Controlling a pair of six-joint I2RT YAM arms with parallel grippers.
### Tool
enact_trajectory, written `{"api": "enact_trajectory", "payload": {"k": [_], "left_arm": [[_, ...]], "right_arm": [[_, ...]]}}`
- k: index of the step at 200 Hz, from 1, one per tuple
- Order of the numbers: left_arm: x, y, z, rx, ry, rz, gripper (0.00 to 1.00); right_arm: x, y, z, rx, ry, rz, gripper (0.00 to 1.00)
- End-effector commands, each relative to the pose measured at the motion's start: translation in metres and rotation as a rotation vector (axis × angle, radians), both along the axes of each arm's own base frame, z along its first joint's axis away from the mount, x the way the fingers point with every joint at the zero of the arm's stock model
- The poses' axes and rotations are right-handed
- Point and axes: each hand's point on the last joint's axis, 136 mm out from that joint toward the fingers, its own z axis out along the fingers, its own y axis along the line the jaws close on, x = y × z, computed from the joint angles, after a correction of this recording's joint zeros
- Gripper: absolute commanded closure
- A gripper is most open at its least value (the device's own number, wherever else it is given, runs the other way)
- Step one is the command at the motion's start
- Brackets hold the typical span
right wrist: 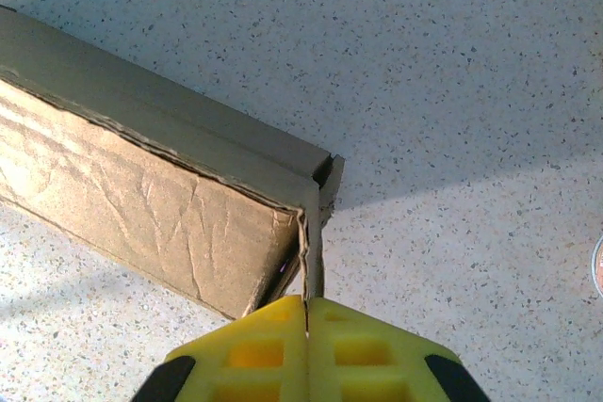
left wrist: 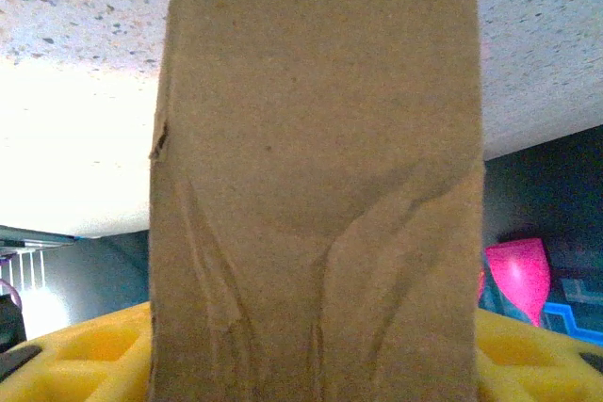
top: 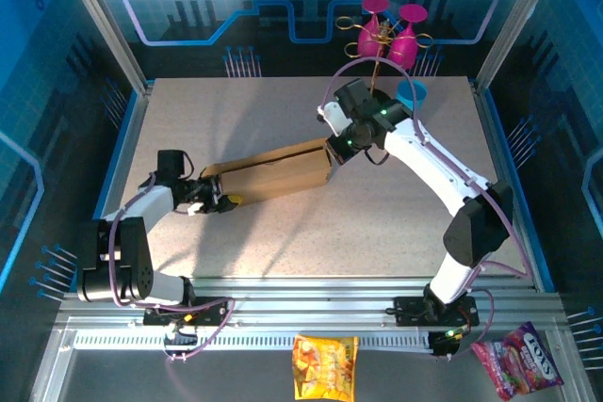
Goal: Fold the paper box
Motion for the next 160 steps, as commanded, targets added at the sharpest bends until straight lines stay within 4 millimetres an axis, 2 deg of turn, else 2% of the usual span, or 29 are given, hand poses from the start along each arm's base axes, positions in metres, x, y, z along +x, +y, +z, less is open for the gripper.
{"api": "enact_trajectory", "payload": {"k": [1,39,85,111,128,160], "left_arm": [[0.0,0.001,0.004,-0.009,-0.004,-0.022,0.44],[0.0,0.001,0.004,-0.008,-0.001,-0.023,0.44],[0.002,0.002,0.007,-0.01,-0.007,-0.023,0.44],[0.001,0.002,0.007,-0.008,-0.008,-0.023,0.44],[0.002,0.002,0.007,-0.007,-0.007,-0.023,0.44],[0.003,0.002,0.007,-0.004,-0.008,-0.027,0.44]], "right_arm": [[0.004,0.002,0.009,0.036,0.013,-0.022,0.87],[0.011,0.008,0.017,0.052,0.022,0.005,0.79],[0.007,0.007,0.009,0.041,0.047,0.02,0.79],[0.003,0.001,0.017,0.07,0.022,0.016,0.68],[0.001,0.0,0.021,0.097,0.013,0.023,0.67],[0.004,-0.006,0.006,0.06,0.041,0.027,0.69]]}}
